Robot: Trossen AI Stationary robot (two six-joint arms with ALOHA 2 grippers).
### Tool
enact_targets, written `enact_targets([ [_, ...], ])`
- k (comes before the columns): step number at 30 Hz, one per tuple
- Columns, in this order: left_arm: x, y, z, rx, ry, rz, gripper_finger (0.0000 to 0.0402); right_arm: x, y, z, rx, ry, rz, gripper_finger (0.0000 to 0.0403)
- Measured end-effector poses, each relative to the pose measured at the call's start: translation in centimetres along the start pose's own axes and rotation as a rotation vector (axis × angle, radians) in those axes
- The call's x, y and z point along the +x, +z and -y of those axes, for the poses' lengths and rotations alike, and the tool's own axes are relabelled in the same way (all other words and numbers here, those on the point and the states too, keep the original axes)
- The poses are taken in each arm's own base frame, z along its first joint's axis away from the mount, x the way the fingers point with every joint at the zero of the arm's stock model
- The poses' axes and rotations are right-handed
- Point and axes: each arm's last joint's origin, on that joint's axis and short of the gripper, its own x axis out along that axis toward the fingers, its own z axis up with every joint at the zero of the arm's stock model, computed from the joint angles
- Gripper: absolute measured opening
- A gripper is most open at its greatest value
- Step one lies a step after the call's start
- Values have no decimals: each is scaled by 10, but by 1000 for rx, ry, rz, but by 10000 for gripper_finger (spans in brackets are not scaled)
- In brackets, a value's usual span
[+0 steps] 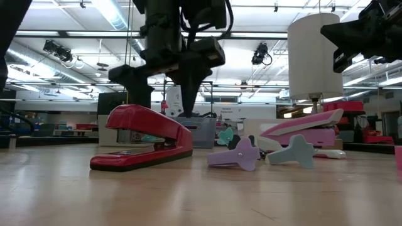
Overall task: Pick and place Stapler, Stapler remover, tape
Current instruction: Put the red stapler into the black bin
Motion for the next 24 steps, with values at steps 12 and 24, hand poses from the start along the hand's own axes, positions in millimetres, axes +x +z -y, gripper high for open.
enact_targets([
  [12,18,-6,2,-12,33,-57,320,0,0,0,0,-1,0,16],
  [24,17,-10,4,-6,25,-79,252,0,0,0,0,0,0,16],
])
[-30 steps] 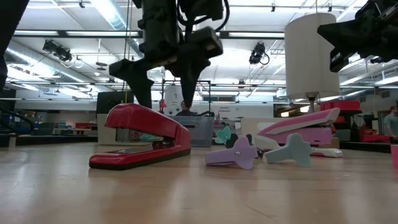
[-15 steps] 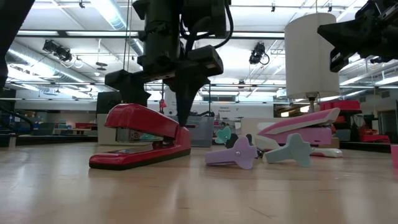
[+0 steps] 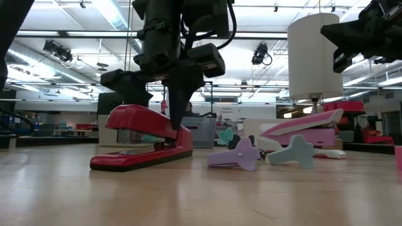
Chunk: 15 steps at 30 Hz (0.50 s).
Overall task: Pick and place Stapler, Stapler remover, tape
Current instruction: Put the red stapler into the black bin
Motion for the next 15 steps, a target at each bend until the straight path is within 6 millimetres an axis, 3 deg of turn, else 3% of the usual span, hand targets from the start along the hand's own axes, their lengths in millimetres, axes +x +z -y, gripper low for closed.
enact_targets([
  [15,0,0,0,7,-1,1,174,0,0,0,0,0,0,16],
])
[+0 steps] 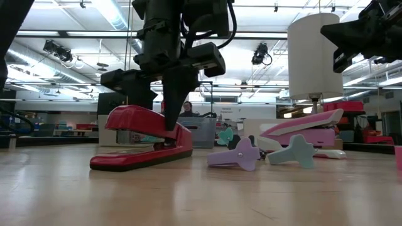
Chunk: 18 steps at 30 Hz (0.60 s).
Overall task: Pick and place Stapler, Stapler remover, tape
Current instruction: Put the red stapler into the black bin
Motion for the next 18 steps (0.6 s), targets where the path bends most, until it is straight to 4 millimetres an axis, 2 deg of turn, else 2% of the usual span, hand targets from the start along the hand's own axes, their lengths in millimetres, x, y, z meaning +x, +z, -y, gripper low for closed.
enact_targets([
  [18,0,0,0,32,-1,-7,166,0,0,0,0,1,0,16],
])
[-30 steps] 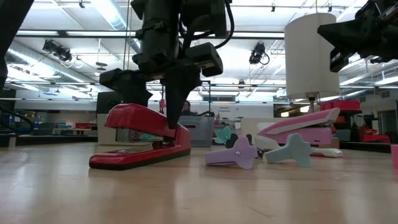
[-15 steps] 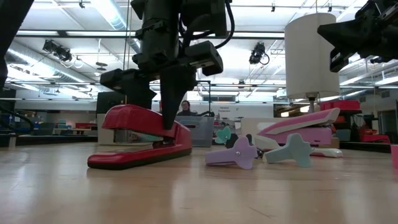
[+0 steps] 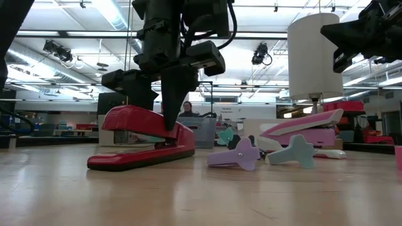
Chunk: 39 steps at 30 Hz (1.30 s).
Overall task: Pick and place Stapler, Stapler remover, tape
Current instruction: Put the red stapler into the black bin
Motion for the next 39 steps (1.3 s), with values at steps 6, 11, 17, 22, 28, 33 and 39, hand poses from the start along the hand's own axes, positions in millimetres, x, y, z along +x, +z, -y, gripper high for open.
enact_targets([
  [6,0,0,-1,17,10,-7,165,0,0,0,0,0,0,16],
  [11,-2,-1,-2,24,17,-9,165,0,0,0,0,0,0,16],
  [17,-14,5,-9,4,31,18,165,0,0,0,0,0,0,16],
  [22,-27,15,-16,7,32,53,165,0,0,0,0,-1,1,16],
  [28,-39,26,-24,-29,29,69,159,0,0,0,0,0,0,16],
  [33,-49,30,-28,-43,28,107,145,0,0,0,0,0,1,16],
  [39,-65,32,-35,-63,22,148,149,0,0,0,0,0,0,16],
])
